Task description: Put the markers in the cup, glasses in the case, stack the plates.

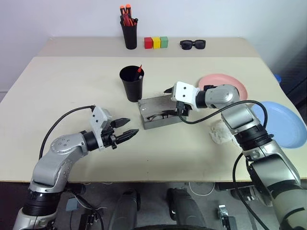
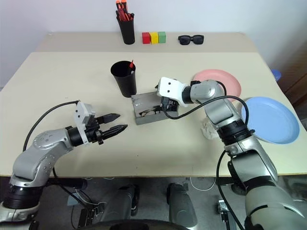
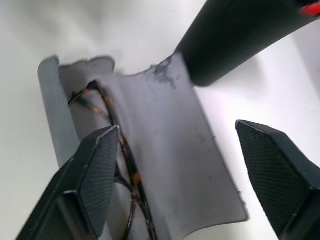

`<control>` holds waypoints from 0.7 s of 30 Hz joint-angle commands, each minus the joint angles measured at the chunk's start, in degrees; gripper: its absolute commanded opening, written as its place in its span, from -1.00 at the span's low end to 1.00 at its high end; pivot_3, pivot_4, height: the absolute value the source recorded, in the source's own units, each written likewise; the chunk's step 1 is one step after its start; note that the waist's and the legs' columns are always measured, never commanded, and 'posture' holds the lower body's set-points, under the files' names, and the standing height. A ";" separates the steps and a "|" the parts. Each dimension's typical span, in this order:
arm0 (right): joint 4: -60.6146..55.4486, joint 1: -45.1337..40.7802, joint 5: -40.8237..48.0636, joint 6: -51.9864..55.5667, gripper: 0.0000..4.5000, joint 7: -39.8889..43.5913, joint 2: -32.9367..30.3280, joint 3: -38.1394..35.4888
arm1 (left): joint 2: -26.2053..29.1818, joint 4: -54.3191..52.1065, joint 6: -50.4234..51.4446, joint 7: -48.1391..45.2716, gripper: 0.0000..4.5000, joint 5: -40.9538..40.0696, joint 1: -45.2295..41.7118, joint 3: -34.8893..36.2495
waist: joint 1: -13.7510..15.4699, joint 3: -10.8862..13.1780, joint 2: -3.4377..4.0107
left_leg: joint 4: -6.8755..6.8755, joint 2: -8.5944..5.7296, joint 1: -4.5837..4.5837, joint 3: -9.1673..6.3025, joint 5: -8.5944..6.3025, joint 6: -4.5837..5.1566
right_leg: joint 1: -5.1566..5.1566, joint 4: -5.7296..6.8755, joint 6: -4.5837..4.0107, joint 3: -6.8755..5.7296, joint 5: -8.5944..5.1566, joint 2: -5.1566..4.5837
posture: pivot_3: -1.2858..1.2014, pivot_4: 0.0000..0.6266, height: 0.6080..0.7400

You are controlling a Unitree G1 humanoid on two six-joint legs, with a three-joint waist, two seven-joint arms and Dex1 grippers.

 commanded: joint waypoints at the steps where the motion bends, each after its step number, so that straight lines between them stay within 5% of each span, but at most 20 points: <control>1: -8.16 2.83 1.15 5.06 0.72 -2.00 -1.12 -4.03 | -1.24 -0.70 2.37 2.46 0.26 -1.56 -2.30 0.20 | -0.09 0.00 0.00 | 0.00 0.00 0.00 -0.01 0.00 0.00 | 0.00 0.00 0.00 0.00 0.00 0.01 | 0.03 -0.52 1.00; 5: -15.65 7.67 1.66 10.84 0.76 -3.45 -2.22 -6.65 | -4.09 1.23 5.66 6.45 -0.11 -1.19 -6.40 -0.82 | 0.05 0.00 0.00 | 0.02 -0.02 0.00 -0.01 0.00 0.00 | 0.01 0.02 0.00 -0.01 0.00 0.01 | 0.03 -0.52 1.00; 9: -21.83 12.56 2.25 16.72 0.76 -5.33 -3.47 -9.34 | -8.49 3.28 7.74 12.35 -0.97 3.94 -13.71 -6.67 | 0.07 -0.01 -0.01 | 0.08 -0.06 0.00 -0.05 0.00 0.00 | 0.07 0.02 0.01 -0.02 0.00 0.02 | 0.03 -0.52 1.00; 15: -31.06 21.35 3.72 21.79 0.76 -6.31 -7.08 -13.26 | -20.11 15.39 19.87 28.53 -0.97 8.46 -30.58 -6.53 | 0.18 -0.01 -0.04 | 0.18 -0.14 0.03 -0.22 0.00 0.00 | 0.27 -0.04 0.07 -0.09 0.00 0.01 | 0.03 -0.52 1.00; 21: -35.89 25.74 4.60 24.73 0.76 -7.91 -7.78 -14.11 | -26.79 30.70 21.21 34.69 -0.97 12.41 -42.01 -5.65 | -0.28 -0.01 -0.03 | 0.07 -0.13 0.12 -0.22 0.00 0.00 | 0.25 -0.01 0.14 -0.08 0.03 0.08 | 0.03 -0.52 1.00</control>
